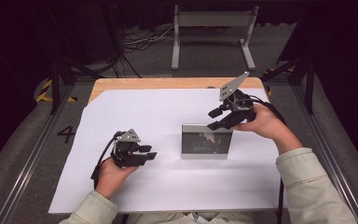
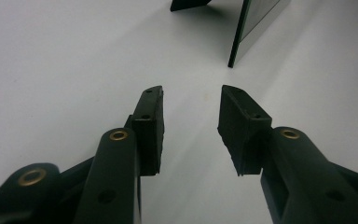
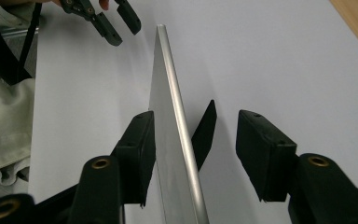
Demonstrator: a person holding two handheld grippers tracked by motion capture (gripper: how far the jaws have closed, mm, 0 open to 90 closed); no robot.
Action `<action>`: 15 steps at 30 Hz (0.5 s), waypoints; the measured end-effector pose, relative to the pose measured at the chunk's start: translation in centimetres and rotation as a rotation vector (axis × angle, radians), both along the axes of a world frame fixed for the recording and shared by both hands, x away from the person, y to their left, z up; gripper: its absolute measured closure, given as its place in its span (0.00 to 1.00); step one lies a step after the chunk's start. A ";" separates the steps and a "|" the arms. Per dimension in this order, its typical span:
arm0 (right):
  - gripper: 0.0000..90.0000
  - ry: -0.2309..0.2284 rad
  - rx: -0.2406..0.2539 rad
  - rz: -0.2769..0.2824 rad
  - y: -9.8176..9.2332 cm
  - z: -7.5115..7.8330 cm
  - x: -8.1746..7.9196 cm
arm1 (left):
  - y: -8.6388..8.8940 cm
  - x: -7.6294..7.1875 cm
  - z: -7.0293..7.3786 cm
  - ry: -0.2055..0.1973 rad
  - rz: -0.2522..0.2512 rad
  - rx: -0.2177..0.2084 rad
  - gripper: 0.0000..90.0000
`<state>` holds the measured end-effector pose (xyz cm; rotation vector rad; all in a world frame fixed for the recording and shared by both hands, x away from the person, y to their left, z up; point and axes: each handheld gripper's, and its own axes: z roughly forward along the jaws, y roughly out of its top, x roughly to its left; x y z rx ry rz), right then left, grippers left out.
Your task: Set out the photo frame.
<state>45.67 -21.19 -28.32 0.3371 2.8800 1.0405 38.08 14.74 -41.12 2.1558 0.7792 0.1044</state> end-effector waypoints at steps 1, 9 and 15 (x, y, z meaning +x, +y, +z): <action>0.52 -0.001 0.008 -0.005 -0.3 0.1 -0.1 | 0.0 0.0 0.0 -0.004 -0.001 0.002 0.68; 0.51 -0.027 0.061 -0.055 -2.5 1.0 -1.4 | 0.1 0.0 0.2 -0.012 0.003 -0.001 0.67; 0.51 -0.061 0.078 -0.093 -4.3 1.5 -2.3 | 0.1 0.0 0.3 -0.020 0.003 0.002 0.66</action>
